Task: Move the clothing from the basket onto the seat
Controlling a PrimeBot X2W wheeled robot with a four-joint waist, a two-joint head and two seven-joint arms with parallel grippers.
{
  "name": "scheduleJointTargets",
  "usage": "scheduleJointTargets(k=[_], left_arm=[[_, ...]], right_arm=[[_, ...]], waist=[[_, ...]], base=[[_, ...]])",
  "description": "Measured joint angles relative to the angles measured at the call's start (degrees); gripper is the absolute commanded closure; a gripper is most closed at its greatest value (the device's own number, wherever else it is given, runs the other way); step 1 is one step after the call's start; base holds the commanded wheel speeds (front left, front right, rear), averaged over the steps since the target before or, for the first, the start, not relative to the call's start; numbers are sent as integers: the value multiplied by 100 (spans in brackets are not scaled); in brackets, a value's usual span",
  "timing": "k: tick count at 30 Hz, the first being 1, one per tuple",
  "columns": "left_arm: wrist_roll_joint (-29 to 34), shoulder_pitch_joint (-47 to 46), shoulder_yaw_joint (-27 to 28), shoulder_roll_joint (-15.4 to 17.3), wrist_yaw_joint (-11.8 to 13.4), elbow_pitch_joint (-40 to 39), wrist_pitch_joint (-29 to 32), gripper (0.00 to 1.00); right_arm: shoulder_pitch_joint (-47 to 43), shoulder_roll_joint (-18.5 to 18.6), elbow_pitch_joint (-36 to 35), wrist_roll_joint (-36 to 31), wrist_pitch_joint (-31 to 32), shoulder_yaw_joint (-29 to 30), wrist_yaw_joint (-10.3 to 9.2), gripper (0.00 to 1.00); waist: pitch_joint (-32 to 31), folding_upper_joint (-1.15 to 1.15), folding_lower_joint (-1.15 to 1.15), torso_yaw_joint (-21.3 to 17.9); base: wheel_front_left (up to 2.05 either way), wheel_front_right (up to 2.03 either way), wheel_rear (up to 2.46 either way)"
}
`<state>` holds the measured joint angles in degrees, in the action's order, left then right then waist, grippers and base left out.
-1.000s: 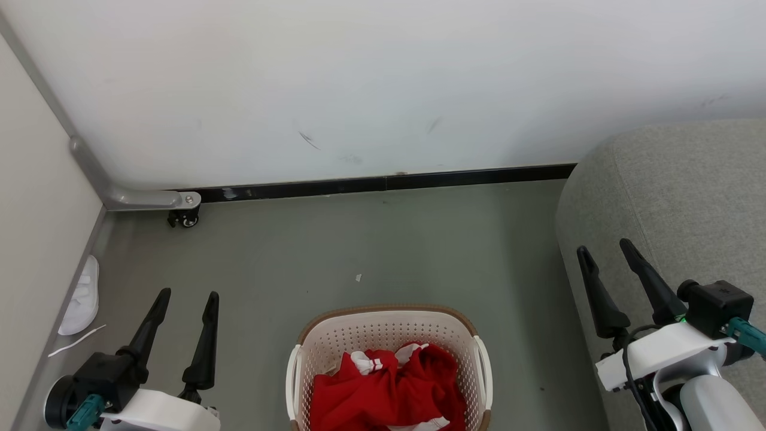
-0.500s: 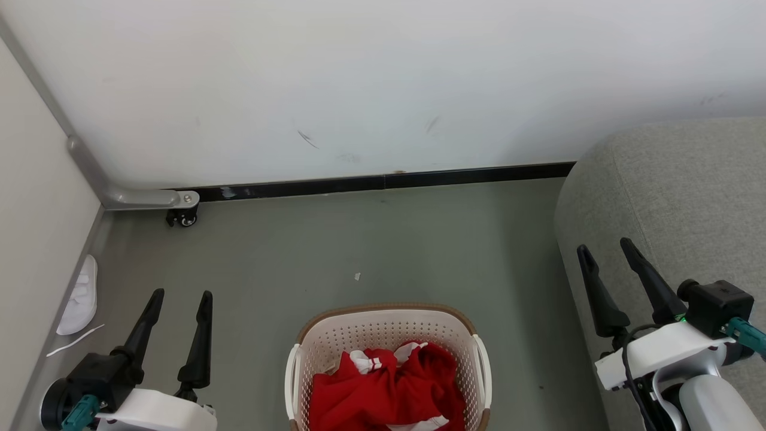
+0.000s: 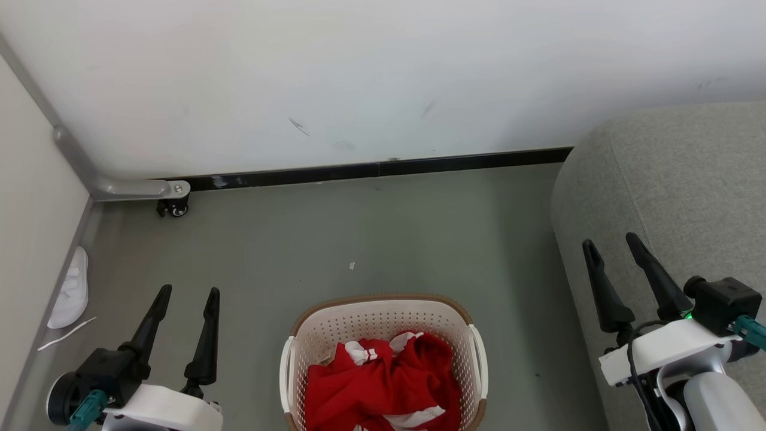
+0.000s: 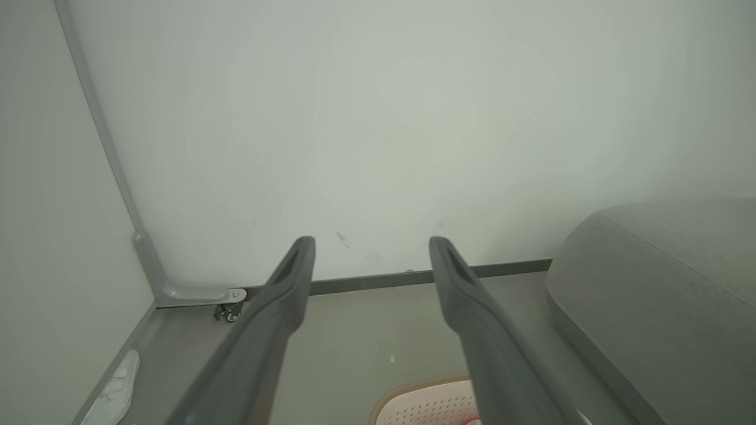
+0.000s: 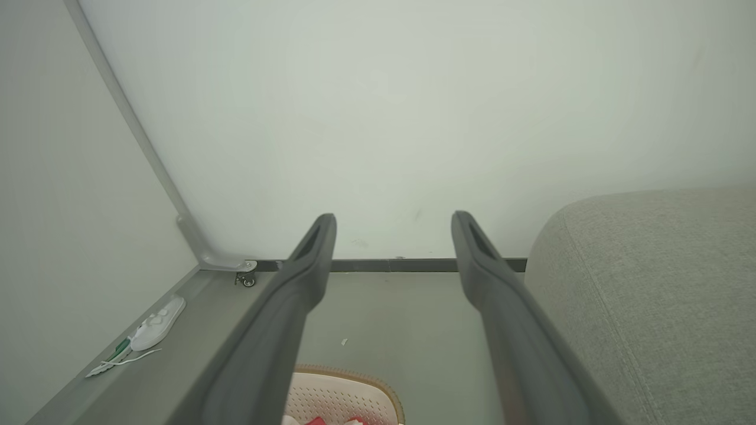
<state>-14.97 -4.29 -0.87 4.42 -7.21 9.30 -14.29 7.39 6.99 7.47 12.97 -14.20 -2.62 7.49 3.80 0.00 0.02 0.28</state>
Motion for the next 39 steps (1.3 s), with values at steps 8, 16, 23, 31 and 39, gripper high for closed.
scheduleJointTargets(k=[8,16,23,31,39], left_arm=[[9,-6,-83,73,0,30,0,0],[56,-133,-230,160,-1,56,0,0],[54,-255,-281,237,-1,34,0,0],[37,-389,-342,325,-1,0,0,0],[-8,-561,-410,404,-1,-34,0,0]], right_arm=[[23,-2,-132,-7,-1,16,0,0],[232,-54,-201,-8,0,15,0,0],[251,-113,-305,-8,-1,20,0,0],[447,-155,-360,-47,-1,21,0,0],[680,-175,-457,-69,-1,-20,0,0]], waist=[[165,0,0,-73],[399,0,0,-167],[639,0,0,-239],[946,0,0,-301],[1278,0,0,-352]], base=[[0,0,0],[0,0,0],[0,0,0],[0,0,0],[0,0,0]])
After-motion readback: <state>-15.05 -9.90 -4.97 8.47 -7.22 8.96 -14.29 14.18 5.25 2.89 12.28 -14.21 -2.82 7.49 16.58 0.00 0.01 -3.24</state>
